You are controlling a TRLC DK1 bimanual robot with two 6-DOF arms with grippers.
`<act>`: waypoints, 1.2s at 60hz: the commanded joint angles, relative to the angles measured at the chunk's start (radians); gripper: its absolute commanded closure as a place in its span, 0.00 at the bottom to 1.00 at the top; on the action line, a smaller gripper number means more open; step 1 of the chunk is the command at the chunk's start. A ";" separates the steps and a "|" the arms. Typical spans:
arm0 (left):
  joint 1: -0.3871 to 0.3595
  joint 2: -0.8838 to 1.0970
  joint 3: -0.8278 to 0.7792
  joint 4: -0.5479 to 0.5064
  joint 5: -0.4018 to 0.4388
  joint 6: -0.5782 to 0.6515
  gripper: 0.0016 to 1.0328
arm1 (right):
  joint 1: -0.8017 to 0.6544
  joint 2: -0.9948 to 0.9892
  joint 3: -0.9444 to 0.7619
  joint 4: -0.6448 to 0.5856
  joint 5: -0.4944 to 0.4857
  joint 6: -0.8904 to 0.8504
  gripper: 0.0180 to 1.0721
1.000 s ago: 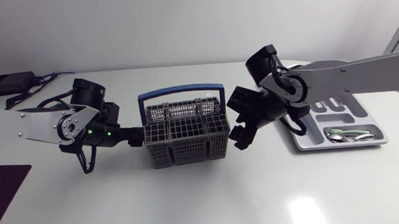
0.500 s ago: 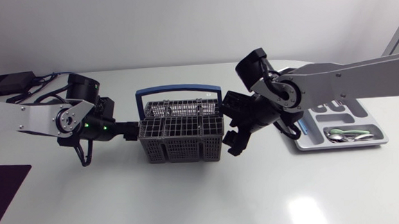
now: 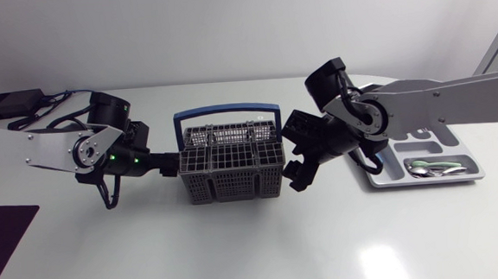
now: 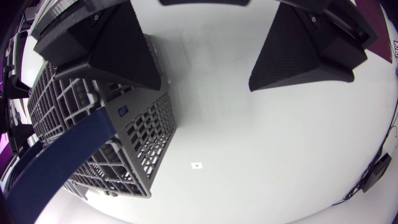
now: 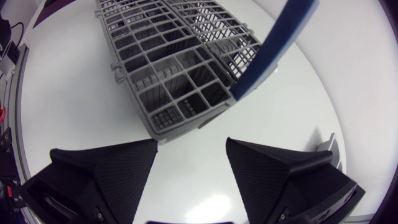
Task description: Unload the cutlery basket into the drawer organizer.
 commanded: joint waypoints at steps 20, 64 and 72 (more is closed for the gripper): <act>0.046 -0.025 -0.019 0.003 0.018 0.023 0.04 | -0.018 -0.054 -0.072 0.030 -0.007 0.015 0.10; 0.035 -0.117 -0.071 -0.014 0.018 0.028 0.04 | -0.052 0.002 -0.003 0.097 0.076 0.064 0.10; 0.035 -0.125 -0.075 -0.016 0.018 0.029 0.04 | -0.023 0.010 -0.003 0.104 0.088 0.067 0.10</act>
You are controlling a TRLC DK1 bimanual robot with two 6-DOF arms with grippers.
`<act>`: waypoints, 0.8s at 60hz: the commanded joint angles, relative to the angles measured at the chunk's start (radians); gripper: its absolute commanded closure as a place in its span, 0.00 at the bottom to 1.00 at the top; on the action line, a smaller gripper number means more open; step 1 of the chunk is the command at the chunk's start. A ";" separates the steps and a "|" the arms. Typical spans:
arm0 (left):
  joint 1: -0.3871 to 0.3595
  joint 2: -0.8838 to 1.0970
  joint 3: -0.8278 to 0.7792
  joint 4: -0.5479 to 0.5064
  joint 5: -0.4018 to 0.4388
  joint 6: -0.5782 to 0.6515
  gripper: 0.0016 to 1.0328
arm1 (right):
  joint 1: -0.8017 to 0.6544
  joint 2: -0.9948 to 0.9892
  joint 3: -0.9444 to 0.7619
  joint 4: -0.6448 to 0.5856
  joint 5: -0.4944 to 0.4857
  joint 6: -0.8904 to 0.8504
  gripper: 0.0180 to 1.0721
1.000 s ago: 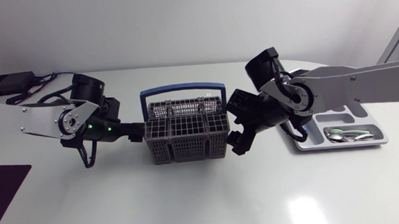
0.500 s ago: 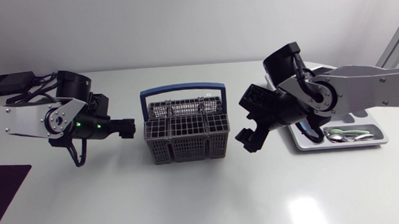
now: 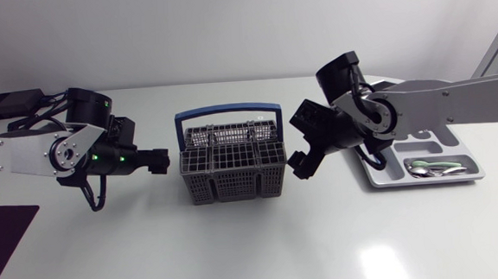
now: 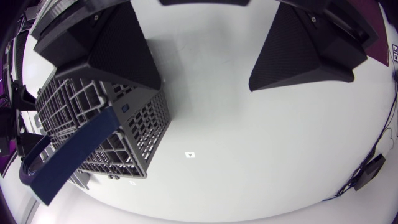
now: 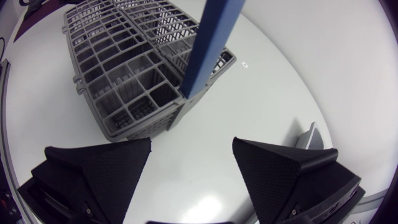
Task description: Unload the cutlery basket into the drawer organizer.
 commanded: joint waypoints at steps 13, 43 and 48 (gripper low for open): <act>-0.004 -0.030 -0.032 -0.015 0.013 0.020 0.04 | 0.019 -0.009 -0.021 0.011 0.034 0.025 0.10; 0.039 -0.320 -0.141 -0.094 0.010 0.093 0.04 | -0.134 -0.431 -0.222 0.005 0.123 0.048 0.05; 0.048 -0.362 -0.161 -0.103 0.010 0.112 0.04 | -0.174 -0.479 -0.245 0.000 0.115 0.051 0.05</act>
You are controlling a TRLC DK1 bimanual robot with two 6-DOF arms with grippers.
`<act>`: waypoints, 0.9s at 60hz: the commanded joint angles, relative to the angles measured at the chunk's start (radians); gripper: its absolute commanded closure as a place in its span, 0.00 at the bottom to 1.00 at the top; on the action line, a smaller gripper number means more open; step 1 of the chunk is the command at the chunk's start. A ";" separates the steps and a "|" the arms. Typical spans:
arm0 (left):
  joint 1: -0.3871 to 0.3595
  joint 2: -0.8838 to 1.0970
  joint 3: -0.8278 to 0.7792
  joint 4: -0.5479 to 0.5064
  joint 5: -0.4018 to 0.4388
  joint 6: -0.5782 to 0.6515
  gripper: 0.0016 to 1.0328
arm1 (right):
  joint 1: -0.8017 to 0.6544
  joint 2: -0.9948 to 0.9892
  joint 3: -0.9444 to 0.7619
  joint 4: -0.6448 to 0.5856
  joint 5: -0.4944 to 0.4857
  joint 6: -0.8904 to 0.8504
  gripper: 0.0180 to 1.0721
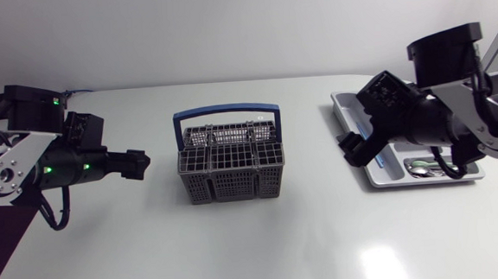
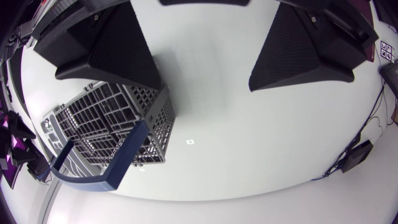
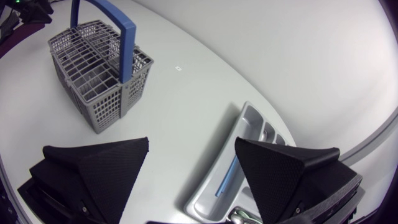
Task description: Unload the cutlery basket into the drawer organizer.
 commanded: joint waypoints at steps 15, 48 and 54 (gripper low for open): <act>0.037 -0.184 -0.077 -0.054 0.010 0.058 0.04 | -0.095 -0.204 -0.127 0.014 0.026 0.038 0.05; 0.103 -0.475 -0.240 -0.060 0.010 0.144 0.04 | -0.225 -0.482 -0.358 0.097 0.072 0.053 0.05; 0.114 -0.521 -0.258 -0.062 0.010 0.152 0.04 | -0.238 -0.525 -0.383 0.100 0.070 0.053 0.05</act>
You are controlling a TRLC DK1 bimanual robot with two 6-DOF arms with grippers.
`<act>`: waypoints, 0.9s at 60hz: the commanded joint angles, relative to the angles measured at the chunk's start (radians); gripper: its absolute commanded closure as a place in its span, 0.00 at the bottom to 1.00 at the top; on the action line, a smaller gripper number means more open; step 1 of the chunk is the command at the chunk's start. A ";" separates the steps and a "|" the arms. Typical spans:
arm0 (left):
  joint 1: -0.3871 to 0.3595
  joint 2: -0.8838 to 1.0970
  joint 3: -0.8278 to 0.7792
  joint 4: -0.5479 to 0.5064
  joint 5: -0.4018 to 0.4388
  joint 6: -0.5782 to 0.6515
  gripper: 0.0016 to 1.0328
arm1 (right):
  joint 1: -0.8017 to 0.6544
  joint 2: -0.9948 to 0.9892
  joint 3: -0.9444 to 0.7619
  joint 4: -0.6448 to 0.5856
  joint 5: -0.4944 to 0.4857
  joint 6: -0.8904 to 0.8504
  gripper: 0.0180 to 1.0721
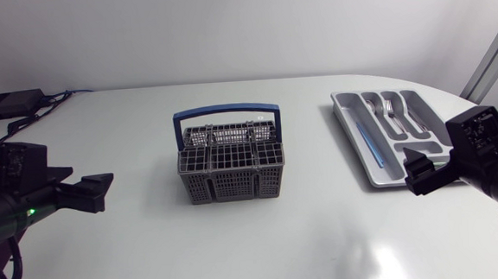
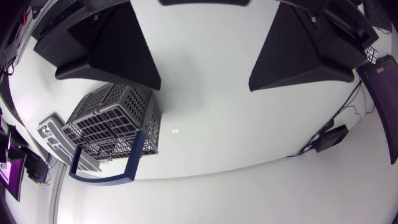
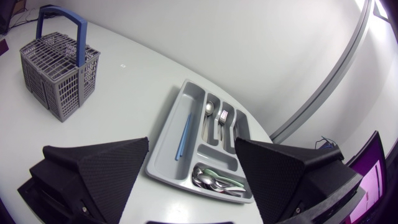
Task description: Unload the cutlery basket into the drawer organizer.
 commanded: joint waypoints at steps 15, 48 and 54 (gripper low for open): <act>0.022 -0.168 -0.106 -0.003 0.010 0.033 0.04 | -0.013 -0.219 -0.131 0.023 0.000 0.059 0.05; 0.030 -0.466 -0.302 0.117 -0.020 -0.046 0.04 | -0.039 -0.539 -0.346 0.106 -0.081 0.332 0.05; 0.029 -0.522 -0.339 0.146 -0.027 -0.070 0.04 | -0.043 -0.595 -0.383 0.121 -0.096 0.380 0.05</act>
